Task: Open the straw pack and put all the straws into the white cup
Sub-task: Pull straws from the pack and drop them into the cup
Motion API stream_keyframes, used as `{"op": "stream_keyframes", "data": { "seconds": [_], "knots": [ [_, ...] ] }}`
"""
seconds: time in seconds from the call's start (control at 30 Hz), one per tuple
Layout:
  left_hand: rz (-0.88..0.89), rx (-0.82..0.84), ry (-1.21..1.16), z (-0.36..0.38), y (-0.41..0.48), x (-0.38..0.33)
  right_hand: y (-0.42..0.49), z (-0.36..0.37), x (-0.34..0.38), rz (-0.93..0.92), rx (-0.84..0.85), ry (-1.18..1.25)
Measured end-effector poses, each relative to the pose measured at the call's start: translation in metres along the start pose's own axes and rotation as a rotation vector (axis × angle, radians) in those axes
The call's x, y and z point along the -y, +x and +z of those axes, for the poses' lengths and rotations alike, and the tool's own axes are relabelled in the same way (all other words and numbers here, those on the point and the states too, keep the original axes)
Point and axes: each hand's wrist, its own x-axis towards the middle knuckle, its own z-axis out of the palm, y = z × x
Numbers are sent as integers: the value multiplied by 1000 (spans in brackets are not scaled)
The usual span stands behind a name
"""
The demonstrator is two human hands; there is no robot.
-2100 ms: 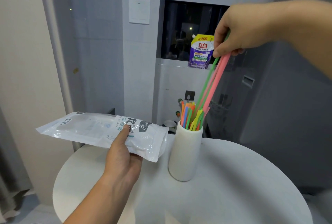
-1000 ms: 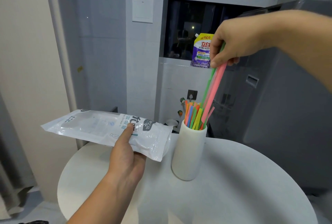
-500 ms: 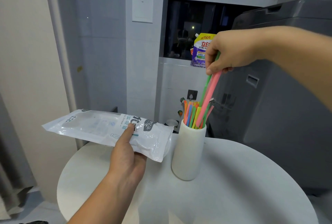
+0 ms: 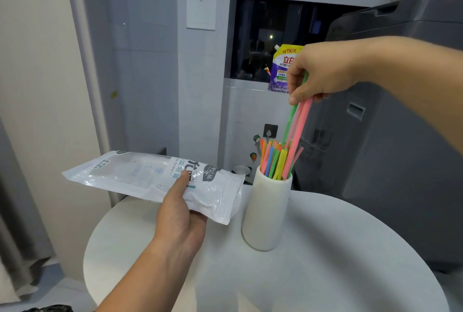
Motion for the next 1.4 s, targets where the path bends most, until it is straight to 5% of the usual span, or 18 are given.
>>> {"op": "stream_keyframes", "data": {
  "seconds": [0.33,0.53,1.4],
  "knots": [
    [1,-2,-2,0,0,0,5,31,6,11,81,-4],
    [4,-9,-3,-1,1,0,4,14,0,17,-84,43],
    [-5,-8,12,0,1,3,-13,34,1,-90,-177,-83]
  ]
}}
